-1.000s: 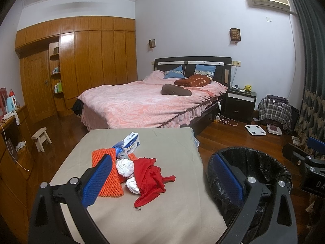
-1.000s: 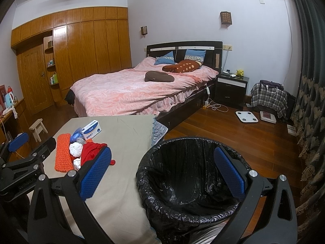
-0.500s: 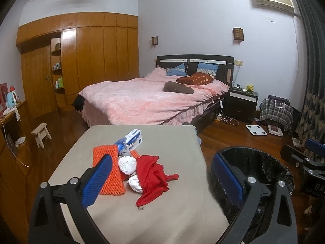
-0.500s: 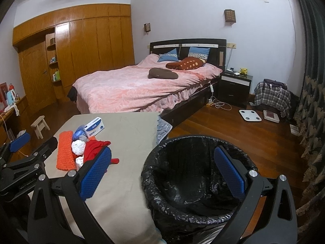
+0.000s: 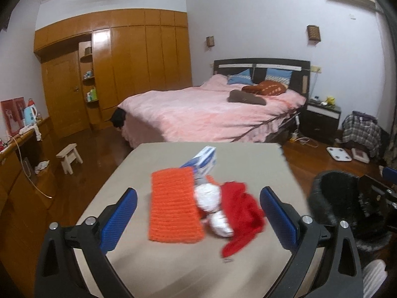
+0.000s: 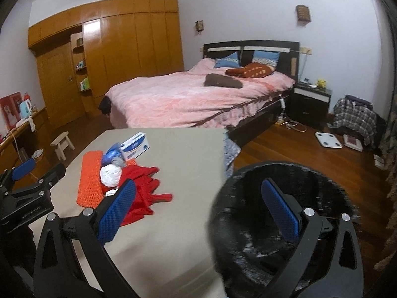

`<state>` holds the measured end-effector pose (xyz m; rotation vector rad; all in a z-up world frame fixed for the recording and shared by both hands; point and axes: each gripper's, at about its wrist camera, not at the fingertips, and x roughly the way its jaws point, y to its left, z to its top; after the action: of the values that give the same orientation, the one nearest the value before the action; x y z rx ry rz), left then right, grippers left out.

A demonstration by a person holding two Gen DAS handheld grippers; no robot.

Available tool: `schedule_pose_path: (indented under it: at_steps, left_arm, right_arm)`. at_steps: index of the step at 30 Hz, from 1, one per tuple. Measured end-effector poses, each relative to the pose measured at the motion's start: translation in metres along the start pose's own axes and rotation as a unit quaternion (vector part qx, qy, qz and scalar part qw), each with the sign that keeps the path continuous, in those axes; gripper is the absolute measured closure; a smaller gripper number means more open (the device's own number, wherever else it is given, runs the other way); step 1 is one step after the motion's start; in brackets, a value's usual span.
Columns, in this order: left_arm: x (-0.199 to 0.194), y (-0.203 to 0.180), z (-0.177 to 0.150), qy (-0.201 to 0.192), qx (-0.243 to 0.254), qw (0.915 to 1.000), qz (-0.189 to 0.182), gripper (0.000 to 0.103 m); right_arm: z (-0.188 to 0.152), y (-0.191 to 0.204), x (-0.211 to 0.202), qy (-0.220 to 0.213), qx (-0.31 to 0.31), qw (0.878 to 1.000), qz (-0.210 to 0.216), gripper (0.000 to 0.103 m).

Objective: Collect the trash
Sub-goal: 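Grasp the orange mesh scrubber with the left tool while the right tool grasps white tissue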

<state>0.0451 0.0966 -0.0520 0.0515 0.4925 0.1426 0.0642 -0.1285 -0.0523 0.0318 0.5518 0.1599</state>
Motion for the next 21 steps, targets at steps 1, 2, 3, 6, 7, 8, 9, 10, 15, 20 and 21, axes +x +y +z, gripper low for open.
schedule_pose_path:
  at_steps: [1, 2, 3, 6, 7, 8, 9, 10, 15, 20, 21]
  left_arm:
    - [0.005, 0.005, -0.003, 0.002, -0.001, 1.0000, 0.005, 0.006]
    - [0.010, 0.009, -0.005, 0.005, -0.003, 0.9999, 0.009, 0.006]
    - [0.018, 0.014, -0.008, 0.011, -0.004, 0.9998, 0.014, 0.006]
    - [0.034, 0.029, -0.013, 0.017, -0.011, 0.9996, 0.019, 0.006]
    - [0.040, 0.032, -0.015, 0.020, -0.012, 0.9995, 0.021, 0.006]
    - [0.045, 0.034, -0.018, 0.023, -0.012, 0.9994, 0.024, 0.008]
    - [0.052, 0.036, -0.022, 0.028, -0.011, 0.9992, 0.025, 0.010]
    - [0.058, 0.038, -0.025, 0.033, -0.010, 0.9991, 0.025, 0.011]
    - [0.082, 0.042, -0.037, 0.054, -0.010, 0.9982, 0.022, 0.013]
    - [0.107, 0.043, -0.042, 0.070, -0.020, 0.9972, 0.019, 0.013]
    - [0.112, 0.043, -0.043, 0.073, -0.020, 0.9970, 0.016, 0.013]
  right_arm:
    - [-0.002, 0.006, 0.009, 0.005, -0.005, 1.000, 0.004, 0.007]
    - [-0.004, 0.011, 0.018, 0.009, -0.011, 1.000, 0.008, 0.010]
    - [-0.006, 0.015, 0.024, 0.013, -0.016, 1.000, 0.011, 0.012]
    - [-0.012, 0.029, 0.053, 0.032, -0.024, 0.999, 0.029, 0.023]
    - [-0.013, 0.032, 0.060, 0.039, -0.025, 0.998, 0.034, 0.024]
    - [-0.015, 0.038, 0.071, 0.047, -0.029, 0.998, 0.040, 0.026]
    - [-0.017, 0.043, 0.076, 0.051, -0.034, 0.997, 0.043, 0.029]
    - [-0.019, 0.047, 0.082, 0.055, -0.040, 0.997, 0.044, 0.031]
    - [-0.029, 0.060, 0.113, 0.079, -0.056, 0.994, 0.050, 0.038]
    - [-0.033, 0.065, 0.129, 0.087, -0.065, 0.993, 0.046, 0.038]
    - [-0.033, 0.065, 0.132, 0.087, -0.066, 0.993, 0.046, 0.038]
